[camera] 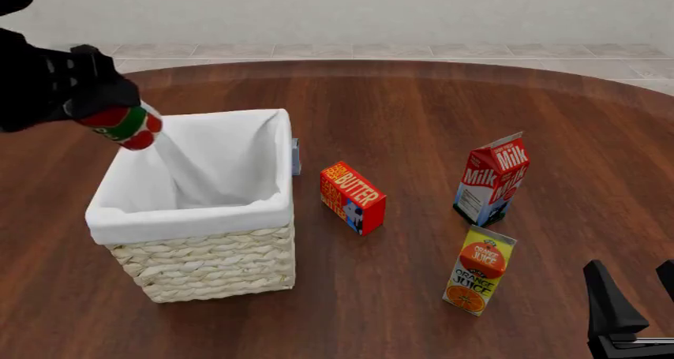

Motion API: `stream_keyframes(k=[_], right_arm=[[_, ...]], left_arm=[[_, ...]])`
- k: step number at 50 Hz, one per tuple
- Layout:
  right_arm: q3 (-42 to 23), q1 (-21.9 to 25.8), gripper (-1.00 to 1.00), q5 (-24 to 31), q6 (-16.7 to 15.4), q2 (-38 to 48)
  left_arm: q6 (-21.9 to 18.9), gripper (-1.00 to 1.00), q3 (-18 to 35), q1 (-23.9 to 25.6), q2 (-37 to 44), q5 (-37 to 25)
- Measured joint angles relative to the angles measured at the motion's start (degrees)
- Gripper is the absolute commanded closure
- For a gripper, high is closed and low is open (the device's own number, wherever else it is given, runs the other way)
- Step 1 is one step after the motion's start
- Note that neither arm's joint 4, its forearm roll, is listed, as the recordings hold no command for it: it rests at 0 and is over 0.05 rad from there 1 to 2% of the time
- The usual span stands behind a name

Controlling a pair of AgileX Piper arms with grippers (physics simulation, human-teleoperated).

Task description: Pick up the tomato sauce, and put it in the basket.

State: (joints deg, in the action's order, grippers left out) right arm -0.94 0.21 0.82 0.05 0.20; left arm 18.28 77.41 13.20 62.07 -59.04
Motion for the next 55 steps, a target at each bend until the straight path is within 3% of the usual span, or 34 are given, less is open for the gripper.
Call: stream_keyframes(k=[55], right_arm=[[0.0, 0.0, -1.0, 0.0, 0.0, 0.0]], left_arm=[[-6.9, 1.0, -5.2, -1.9, 10.5, 10.1]])
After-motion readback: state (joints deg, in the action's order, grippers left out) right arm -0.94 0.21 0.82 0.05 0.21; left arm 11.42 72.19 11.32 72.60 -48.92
